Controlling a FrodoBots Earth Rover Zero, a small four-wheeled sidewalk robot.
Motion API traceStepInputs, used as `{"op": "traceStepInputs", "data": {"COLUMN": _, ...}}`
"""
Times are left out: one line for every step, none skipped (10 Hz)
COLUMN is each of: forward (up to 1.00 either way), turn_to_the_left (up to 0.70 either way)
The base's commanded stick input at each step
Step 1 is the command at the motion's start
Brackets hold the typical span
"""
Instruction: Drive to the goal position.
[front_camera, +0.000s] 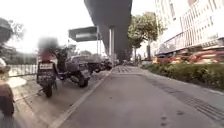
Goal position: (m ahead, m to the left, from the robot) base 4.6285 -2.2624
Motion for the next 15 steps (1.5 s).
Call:
{"op": "traceStepInputs", "data": {"forward": 0.70, "turn_to_the_left": 0.00}}
{"op": "traceStepInputs", "data": {"forward": 0.70, "turn_to_the_left": 0.00}}
{"op": "traceStepInputs", "data": {"forward": 0.70, "turn_to_the_left": 0.00}}
{"op": "traceStepInputs", "data": {"forward": 0.70, "turn_to_the_left": 0.00}}
{"op": "traceStepInputs", "data": {"forward": 0.70, "turn_to_the_left": 0.00}}
{"op": "traceStepInputs", "data": {"forward": 0.70, "turn_to_the_left": 0.00}}
{"op": "traceStepInputs", "data": {"forward": 0.70, "turn_to_the_left": 0.00}}
{"op": "traceStepInputs", "data": {"forward": 0.70, "turn_to_the_left": 0.00}}
{"op": "traceStepInputs", "data": {"forward": 0.70, "turn_to_the_left": 0.00}}
{"op": "traceStepInputs", "data": {"forward": 0.70, "turn_to_the_left": 0.00}}
{"op": "traceStepInputs", "data": {"forward": 0.70, "turn_to_the_left": 0.00}}
{"op": "traceStepInputs", "data": {"forward": 0.70, "turn_to_the_left": 0.00}}
{"op": "traceStepInputs", "data": {"forward": 0.70, "turn_to_the_left": 0.00}}
{"op": "traceStepInputs", "data": {"forward": 0.70, "turn_to_the_left": 0.00}}
{"op": "traceStepInputs", "data": {"forward": 0.70, "turn_to_the_left": 0.00}}
